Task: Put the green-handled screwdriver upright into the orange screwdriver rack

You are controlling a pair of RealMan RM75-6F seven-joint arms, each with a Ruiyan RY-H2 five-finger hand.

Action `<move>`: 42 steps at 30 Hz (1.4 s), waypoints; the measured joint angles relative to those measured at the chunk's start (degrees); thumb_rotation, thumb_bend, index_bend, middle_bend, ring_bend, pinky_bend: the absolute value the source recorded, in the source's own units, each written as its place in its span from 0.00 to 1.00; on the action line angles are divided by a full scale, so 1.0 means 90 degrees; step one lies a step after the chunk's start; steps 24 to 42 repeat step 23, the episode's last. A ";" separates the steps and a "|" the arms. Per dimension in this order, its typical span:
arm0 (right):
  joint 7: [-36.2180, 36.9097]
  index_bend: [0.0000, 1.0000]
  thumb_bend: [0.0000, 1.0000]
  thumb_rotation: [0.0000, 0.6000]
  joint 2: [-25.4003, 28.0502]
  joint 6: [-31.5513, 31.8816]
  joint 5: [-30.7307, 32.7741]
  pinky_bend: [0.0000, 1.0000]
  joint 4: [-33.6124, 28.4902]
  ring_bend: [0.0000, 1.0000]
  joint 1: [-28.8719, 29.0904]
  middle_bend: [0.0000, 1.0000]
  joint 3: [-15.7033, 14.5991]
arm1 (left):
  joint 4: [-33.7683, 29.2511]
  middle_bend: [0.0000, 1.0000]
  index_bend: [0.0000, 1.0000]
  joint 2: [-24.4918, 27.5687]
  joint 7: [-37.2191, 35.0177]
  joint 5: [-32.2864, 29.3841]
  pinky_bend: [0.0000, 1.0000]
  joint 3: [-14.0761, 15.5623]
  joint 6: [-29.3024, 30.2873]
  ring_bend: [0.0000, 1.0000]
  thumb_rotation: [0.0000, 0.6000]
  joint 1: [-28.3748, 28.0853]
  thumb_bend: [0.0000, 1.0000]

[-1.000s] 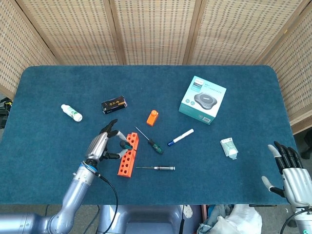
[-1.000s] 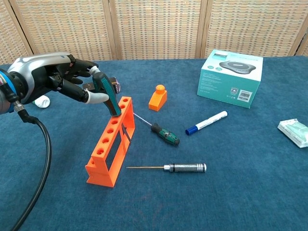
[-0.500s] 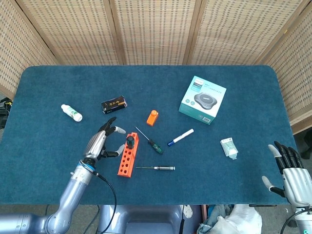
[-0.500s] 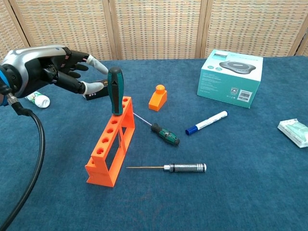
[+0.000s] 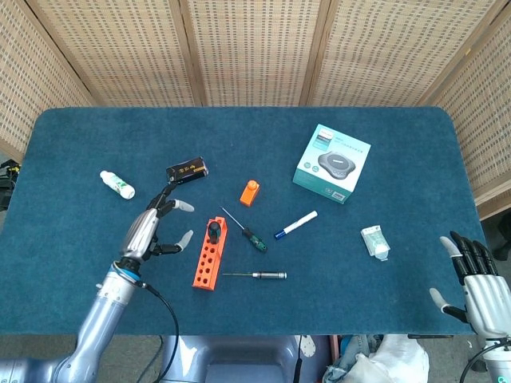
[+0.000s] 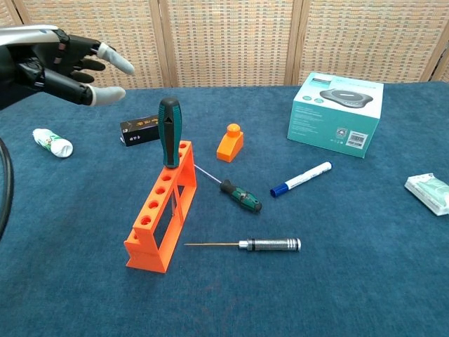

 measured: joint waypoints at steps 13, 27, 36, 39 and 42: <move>-0.0265 0.00 0.26 1.00 -0.0053 -0.0003 -0.0022 0.00 -0.0035 0.00 0.0000 0.00 -0.0009 | 0.0381 0.00 0.17 0.0776 0.0798 0.2220 0.00 0.1317 0.1512 0.00 1.00 0.1170 0.23; -0.0510 0.00 0.26 1.00 -0.0118 -0.0008 -0.0045 0.00 -0.0046 0.00 0.0010 0.00 -0.0009 | 0.1233 0.00 0.07 0.0996 0.1909 0.3052 0.00 0.2173 0.2337 0.00 1.00 0.2075 0.06; -0.0510 0.00 0.26 1.00 -0.0118 -0.0008 -0.0045 0.00 -0.0046 0.00 0.0010 0.00 -0.0009 | 0.1233 0.00 0.07 0.0996 0.1909 0.3052 0.00 0.2173 0.2337 0.00 1.00 0.2075 0.06; -0.0510 0.00 0.26 1.00 -0.0118 -0.0008 -0.0045 0.00 -0.0046 0.00 0.0010 0.00 -0.0009 | 0.1233 0.00 0.07 0.0996 0.1909 0.3052 0.00 0.2173 0.2337 0.00 1.00 0.2075 0.06; -0.0510 0.00 0.26 1.00 -0.0118 -0.0008 -0.0045 0.00 -0.0046 0.00 0.0010 0.00 -0.0009 | 0.1233 0.00 0.07 0.0996 0.1909 0.3052 0.00 0.2173 0.2337 0.00 1.00 0.2075 0.06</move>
